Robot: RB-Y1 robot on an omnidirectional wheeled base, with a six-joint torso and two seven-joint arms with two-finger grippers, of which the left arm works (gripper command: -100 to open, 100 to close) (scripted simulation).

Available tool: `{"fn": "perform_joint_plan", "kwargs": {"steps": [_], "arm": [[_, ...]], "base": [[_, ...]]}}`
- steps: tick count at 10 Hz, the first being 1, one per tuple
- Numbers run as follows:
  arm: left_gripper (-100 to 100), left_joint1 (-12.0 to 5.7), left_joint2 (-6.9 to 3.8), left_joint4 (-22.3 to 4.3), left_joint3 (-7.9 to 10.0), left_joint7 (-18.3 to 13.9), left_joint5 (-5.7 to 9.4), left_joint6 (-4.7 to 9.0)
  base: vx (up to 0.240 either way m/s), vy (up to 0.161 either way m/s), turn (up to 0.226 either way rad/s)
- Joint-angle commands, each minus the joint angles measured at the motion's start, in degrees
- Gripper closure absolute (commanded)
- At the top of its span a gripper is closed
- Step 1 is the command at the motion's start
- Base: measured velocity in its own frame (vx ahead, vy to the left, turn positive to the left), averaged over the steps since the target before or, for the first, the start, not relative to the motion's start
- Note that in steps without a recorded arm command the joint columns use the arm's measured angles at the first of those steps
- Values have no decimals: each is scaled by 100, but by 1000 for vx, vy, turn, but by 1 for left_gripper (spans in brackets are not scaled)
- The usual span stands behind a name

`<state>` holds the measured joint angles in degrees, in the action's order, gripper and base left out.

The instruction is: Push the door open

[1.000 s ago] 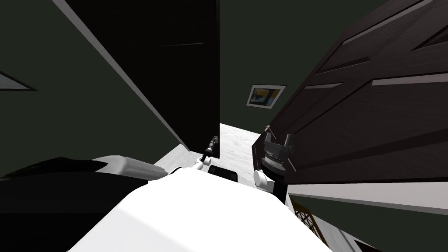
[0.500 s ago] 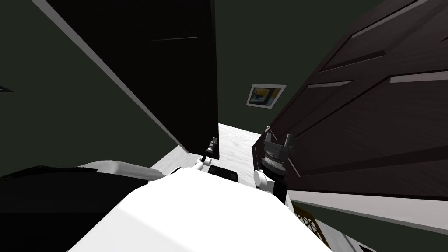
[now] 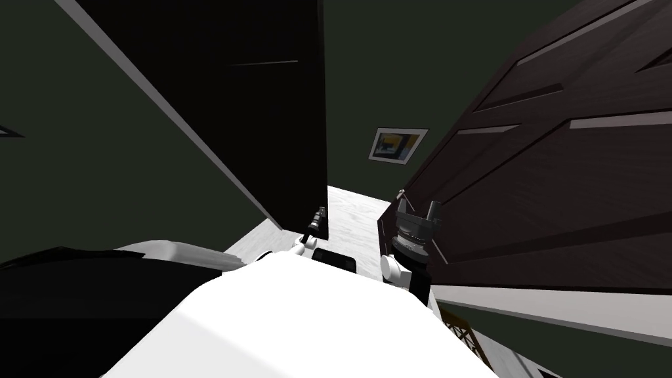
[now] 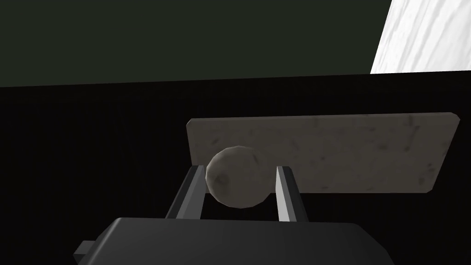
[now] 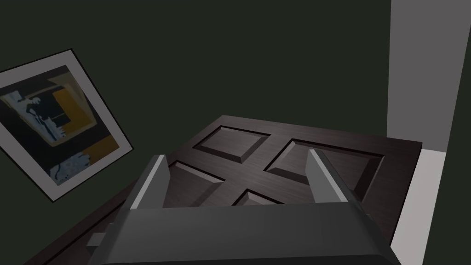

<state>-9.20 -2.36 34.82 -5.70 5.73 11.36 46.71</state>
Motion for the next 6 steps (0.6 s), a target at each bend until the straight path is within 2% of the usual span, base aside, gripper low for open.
{"fn": "perform_joint_plan", "kwargs": {"steps": [1,3,5,6], "arm": [[100,-5,-67,35,82,26,42,0],[100,-7,-92,32,118,35,62,1],[100,-7,-92,32,118,35,62,1],[100,-10,-155,22,224,63,121,3]], "base": [[140,-54,32],[139,-44,29],[37,9,-13],[148,-38,33]]}}
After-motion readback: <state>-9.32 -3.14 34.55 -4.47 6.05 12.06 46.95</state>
